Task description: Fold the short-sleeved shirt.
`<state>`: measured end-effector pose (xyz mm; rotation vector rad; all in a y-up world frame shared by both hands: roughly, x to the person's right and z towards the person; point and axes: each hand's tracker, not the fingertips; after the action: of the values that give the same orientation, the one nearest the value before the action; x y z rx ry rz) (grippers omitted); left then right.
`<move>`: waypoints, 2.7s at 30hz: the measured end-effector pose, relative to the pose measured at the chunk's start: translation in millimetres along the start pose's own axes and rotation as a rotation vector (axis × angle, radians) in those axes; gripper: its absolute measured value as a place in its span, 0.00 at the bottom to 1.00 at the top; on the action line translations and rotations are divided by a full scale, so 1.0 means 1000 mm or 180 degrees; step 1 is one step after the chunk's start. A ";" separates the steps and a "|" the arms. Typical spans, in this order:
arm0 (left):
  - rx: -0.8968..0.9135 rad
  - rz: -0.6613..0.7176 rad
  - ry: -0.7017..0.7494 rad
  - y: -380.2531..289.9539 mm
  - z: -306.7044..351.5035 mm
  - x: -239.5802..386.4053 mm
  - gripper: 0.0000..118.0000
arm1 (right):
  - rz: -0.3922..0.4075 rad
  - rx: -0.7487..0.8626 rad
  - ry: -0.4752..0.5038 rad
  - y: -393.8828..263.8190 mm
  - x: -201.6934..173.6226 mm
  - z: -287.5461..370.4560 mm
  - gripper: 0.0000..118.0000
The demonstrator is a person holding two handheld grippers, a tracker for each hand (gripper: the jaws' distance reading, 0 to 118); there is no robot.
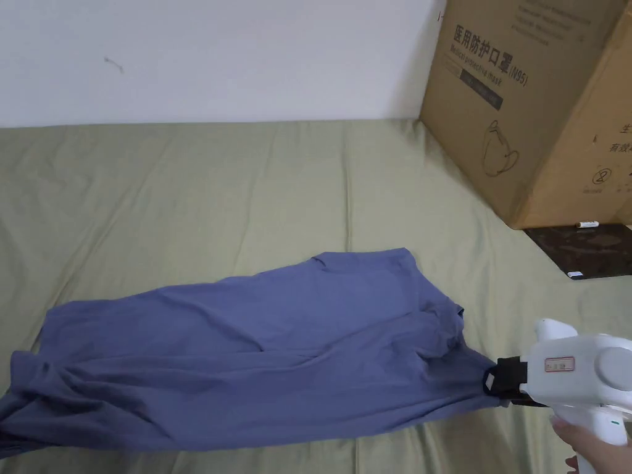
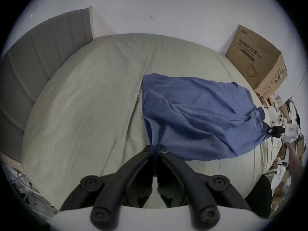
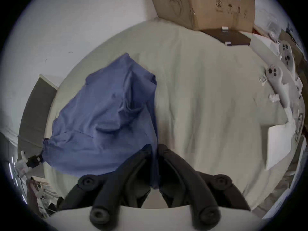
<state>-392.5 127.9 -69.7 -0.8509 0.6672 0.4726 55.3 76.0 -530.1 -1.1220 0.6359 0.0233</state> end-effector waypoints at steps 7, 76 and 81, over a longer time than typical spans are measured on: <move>-0.0055 0.0092 -0.0132 -0.024 0.035 -0.024 0.01 | 0.0104 0.0101 0.0131 -0.035 0.018 0.071 0.04; -0.0203 -0.0193 -0.0354 0.064 -0.016 -0.013 0.02 | 0.0842 -0.0370 -0.0005 0.119 -0.127 -0.100 0.00; -0.0075 -0.0171 -0.0381 0.063 0.005 -0.012 0.02 | 0.0647 0.0164 0.0331 0.111 -0.111 -0.011 0.00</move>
<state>-438.3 166.4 -92.1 -0.8538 0.5284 0.4799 -77.4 149.7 -570.9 -1.0101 0.8374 0.1227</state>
